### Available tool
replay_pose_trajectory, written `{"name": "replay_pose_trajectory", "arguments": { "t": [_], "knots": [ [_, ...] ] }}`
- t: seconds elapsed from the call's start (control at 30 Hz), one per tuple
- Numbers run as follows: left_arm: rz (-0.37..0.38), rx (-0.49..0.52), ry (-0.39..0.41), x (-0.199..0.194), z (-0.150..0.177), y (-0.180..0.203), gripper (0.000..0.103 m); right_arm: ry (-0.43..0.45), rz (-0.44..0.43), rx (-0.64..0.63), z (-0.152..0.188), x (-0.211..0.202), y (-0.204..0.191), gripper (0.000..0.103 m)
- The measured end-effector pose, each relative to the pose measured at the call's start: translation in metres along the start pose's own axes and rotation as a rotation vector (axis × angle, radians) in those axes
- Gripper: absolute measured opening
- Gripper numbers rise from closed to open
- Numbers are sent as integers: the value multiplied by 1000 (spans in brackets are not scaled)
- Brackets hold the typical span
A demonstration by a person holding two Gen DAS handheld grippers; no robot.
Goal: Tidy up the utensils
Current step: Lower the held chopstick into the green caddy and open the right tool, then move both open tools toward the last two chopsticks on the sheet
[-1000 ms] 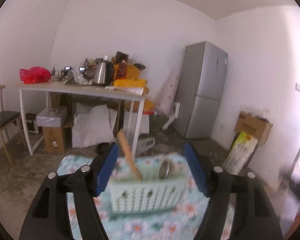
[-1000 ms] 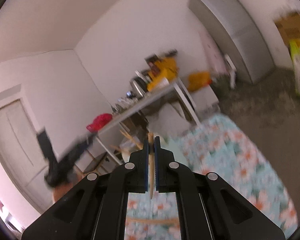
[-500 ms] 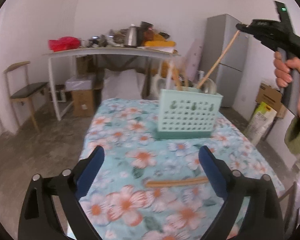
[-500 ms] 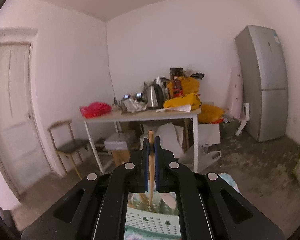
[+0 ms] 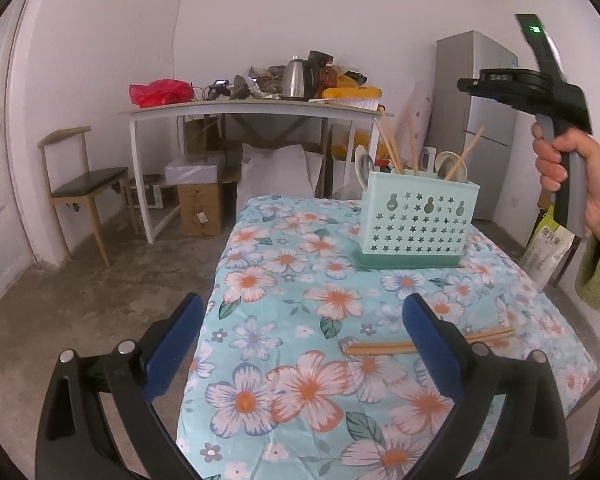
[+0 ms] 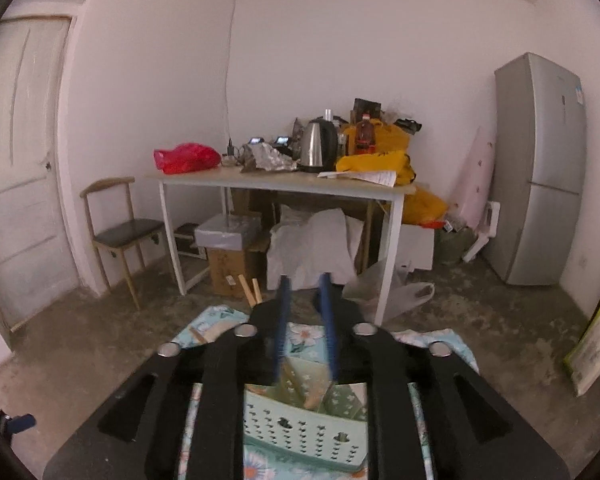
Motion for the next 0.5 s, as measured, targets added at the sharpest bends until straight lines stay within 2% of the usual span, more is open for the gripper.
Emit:
{"name": "replay_pose_trajectory", "arguments": {
  "t": [0.13,0.3,0.4,0.5],
  "knots": [
    [7,8,-1,1,0,2,97,50,-17,63,-11,-32,7,27],
    [65,-7,1,-4,-4,11,97,90,-54,143,-14,-80,17,32],
    [93,-7,13,-8,-8,17,97,76,-60,186,0,-110,23,36],
    [131,36,11,-9,-10,30,97,-2,-72,257,40,-126,31,44]
  ]
}}
Point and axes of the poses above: each gripper's, at about its wrist camera, not at the fingertips, and x roughly the way its jaws point, y to its right, z to its underside, the point moved 8 cm from there along x, roughly the way its jaws point, and after that the axes turned 4 degrees about y, right-handed, at the moved point
